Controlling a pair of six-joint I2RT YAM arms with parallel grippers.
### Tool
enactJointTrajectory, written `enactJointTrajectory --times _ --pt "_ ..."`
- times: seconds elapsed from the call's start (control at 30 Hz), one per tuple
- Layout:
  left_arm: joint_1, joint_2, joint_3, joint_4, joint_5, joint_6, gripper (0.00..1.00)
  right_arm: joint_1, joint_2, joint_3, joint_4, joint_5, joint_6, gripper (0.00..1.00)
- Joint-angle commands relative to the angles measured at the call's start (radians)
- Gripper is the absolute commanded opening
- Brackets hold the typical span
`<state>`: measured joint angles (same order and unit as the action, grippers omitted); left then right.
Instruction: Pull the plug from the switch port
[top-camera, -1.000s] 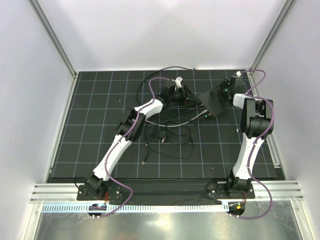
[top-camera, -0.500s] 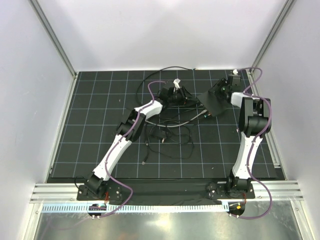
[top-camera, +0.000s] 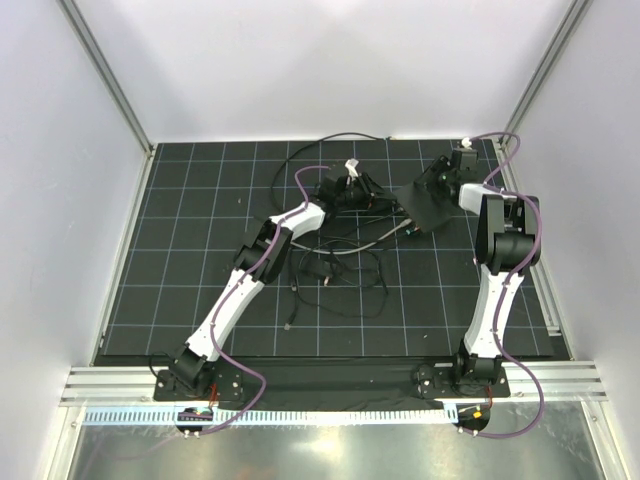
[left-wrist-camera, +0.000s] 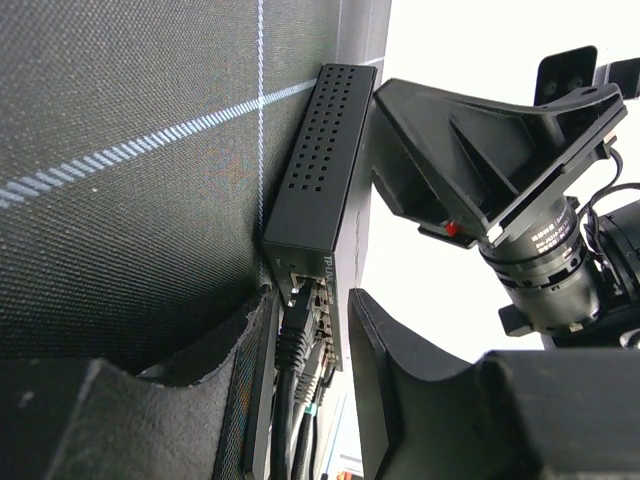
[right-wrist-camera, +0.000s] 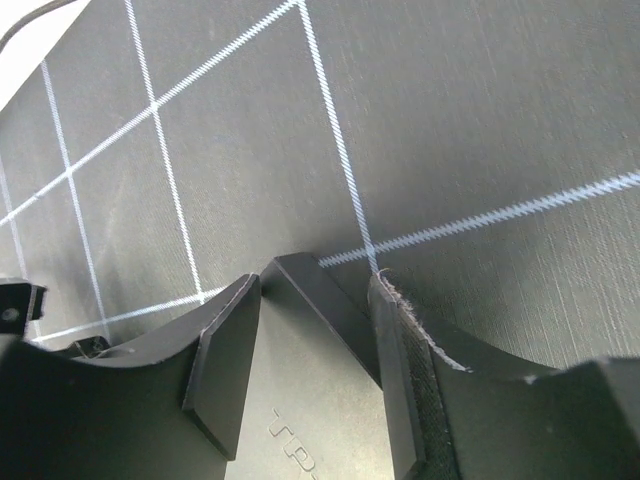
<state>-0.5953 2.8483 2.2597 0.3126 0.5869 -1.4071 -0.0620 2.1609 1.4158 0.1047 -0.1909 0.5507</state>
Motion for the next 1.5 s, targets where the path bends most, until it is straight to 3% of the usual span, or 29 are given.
enactJointTrajectory --times 0.0,0.17,0.47,0.83,1.2,1.47 --pt "-0.017 0.052 -0.034 -0.009 -0.047 0.036 0.38 0.036 -0.085 -0.008 -0.134 0.027 -0.050 0.56" --pt "-0.015 0.049 -0.042 -0.012 -0.038 0.043 0.38 0.037 -0.179 -0.032 -0.184 0.139 -0.092 0.58" --pt "-0.012 0.049 -0.040 0.006 -0.036 0.039 0.38 0.091 -0.202 -0.025 -0.255 0.237 -0.155 0.57" --pt "-0.012 0.072 -0.031 0.031 -0.044 0.016 0.35 0.094 -0.133 -0.023 -0.269 0.151 -0.121 0.44" --pt "-0.012 0.103 -0.005 0.056 -0.021 0.000 0.27 0.094 -0.099 -0.002 -0.289 0.156 -0.120 0.42" --pt "-0.014 0.112 0.034 0.025 0.017 0.051 0.31 0.094 -0.073 0.014 -0.293 0.139 -0.115 0.42"
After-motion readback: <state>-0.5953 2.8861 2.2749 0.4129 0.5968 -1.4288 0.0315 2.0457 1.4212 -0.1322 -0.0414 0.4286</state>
